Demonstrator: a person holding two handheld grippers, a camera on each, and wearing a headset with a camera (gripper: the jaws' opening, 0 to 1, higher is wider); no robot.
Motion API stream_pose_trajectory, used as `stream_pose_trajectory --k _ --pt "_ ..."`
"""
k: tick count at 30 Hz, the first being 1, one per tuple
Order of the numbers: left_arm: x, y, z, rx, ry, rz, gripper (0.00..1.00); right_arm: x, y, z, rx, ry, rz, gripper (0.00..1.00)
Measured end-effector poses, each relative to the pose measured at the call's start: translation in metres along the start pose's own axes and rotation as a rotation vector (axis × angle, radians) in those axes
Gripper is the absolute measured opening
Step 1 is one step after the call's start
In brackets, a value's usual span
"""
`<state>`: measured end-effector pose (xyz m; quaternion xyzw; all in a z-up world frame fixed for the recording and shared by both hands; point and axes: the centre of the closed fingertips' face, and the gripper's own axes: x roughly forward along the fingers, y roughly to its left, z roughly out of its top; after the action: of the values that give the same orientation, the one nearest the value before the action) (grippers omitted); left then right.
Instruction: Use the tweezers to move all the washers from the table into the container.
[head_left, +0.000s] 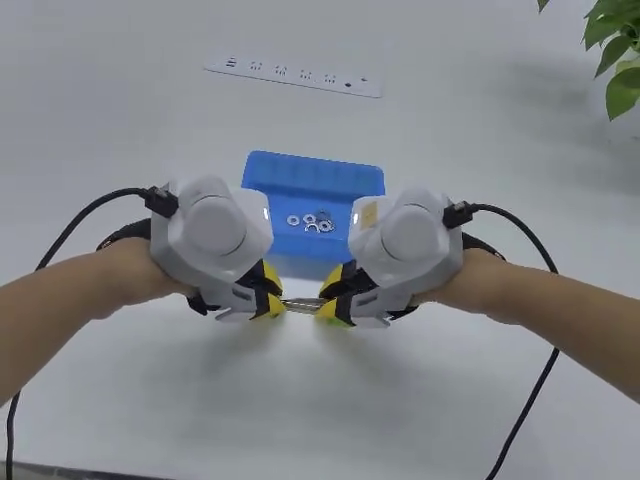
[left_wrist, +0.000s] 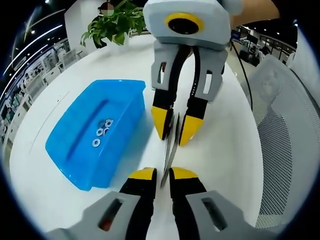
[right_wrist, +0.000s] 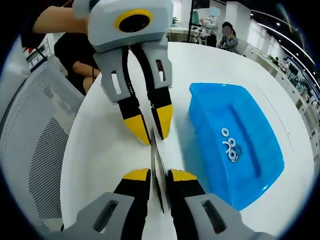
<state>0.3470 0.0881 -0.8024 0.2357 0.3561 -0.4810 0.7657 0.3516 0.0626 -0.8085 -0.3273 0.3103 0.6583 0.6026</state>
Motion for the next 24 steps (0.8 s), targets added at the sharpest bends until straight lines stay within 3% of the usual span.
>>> stream_pose_trajectory --k 5,8,10,13,15,17,19,22,24 --pt "-0.015 0.001 0.000 -0.045 -0.043 0.021 0.20 0.001 0.009 -0.001 -0.055 0.008 -0.004 0.22" --pt "-0.028 0.001 0.000 -0.073 -0.082 0.041 0.26 -0.003 0.002 -0.002 -0.041 -0.009 -0.056 0.29" --pt "-0.039 -0.001 -0.005 -0.085 -0.102 0.053 0.29 -0.009 0.005 -0.003 0.021 -0.045 -0.057 0.29" --pt "-0.053 -0.005 -0.019 -0.138 -0.107 0.069 0.30 -0.022 0.006 -0.008 0.044 -0.082 -0.075 0.29" --pt "-0.059 -0.014 -0.031 -0.246 -0.105 0.047 0.34 -0.032 0.005 -0.008 0.112 -0.127 -0.111 0.31" --pt "-0.066 -0.014 -0.037 -0.255 -0.136 0.094 0.37 -0.044 0.003 -0.009 0.187 -0.180 -0.151 0.33" --pt "-0.073 -0.018 -0.038 -0.315 -0.172 0.107 0.40 -0.055 0.002 -0.009 0.219 -0.219 -0.189 0.38" --pt "-0.088 -0.014 -0.035 -0.313 -0.229 0.179 0.54 -0.076 0.000 -0.010 0.205 -0.247 -0.253 0.41" --pt "-0.098 -0.008 -0.039 -0.298 -0.219 0.244 0.77 -0.091 -0.001 -0.008 0.181 -0.290 -0.298 0.50"
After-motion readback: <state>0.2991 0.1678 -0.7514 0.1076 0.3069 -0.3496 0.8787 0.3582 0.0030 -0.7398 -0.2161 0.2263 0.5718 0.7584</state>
